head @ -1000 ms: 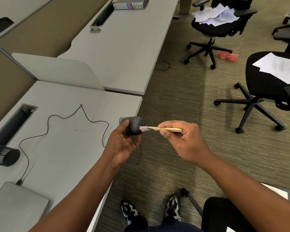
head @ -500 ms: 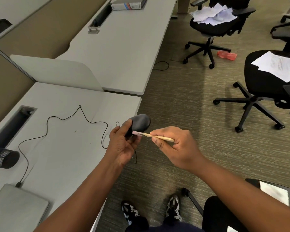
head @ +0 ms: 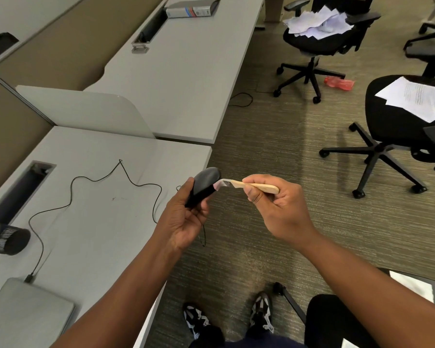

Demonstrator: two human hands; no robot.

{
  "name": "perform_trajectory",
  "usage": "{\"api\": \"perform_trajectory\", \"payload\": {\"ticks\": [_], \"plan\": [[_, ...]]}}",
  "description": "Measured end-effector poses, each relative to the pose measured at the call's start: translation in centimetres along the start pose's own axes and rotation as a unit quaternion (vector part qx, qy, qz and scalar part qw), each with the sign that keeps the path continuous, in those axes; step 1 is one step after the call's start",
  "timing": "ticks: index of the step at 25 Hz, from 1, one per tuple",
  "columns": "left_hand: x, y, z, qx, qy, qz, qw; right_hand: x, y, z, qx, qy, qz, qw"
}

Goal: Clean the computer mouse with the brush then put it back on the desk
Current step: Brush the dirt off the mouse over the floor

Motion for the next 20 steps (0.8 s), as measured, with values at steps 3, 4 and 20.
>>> {"api": "perform_trajectory", "payload": {"ticks": [3, 4, 20], "plan": [[0.2, 0.5, -0.1, -0.008, 0.009, -0.003, 1.000, 0.4, 0.0, -0.3, 0.061, -0.049, 0.024, 0.997], [0.3, 0.6, -0.1, -0.007, 0.010, -0.005, 1.000, 0.6, 0.1, -0.3, 0.074, -0.061, 0.035, 0.995], [0.1, 0.8, -0.6, 0.046, -0.008, -0.027, 0.999, 1.3, 1.5, -1.3, 0.064, -0.120, 0.000, 0.991]]}}
Point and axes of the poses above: each hand's wrist, its own x-axis towards the middle knuckle, its own y-axis out of the back of the hand, z = x × y, the point moved 1 cm from there along x, towards the middle knuckle, and after that the axes turned 5 degrees about -y, right-handed, at the moved point
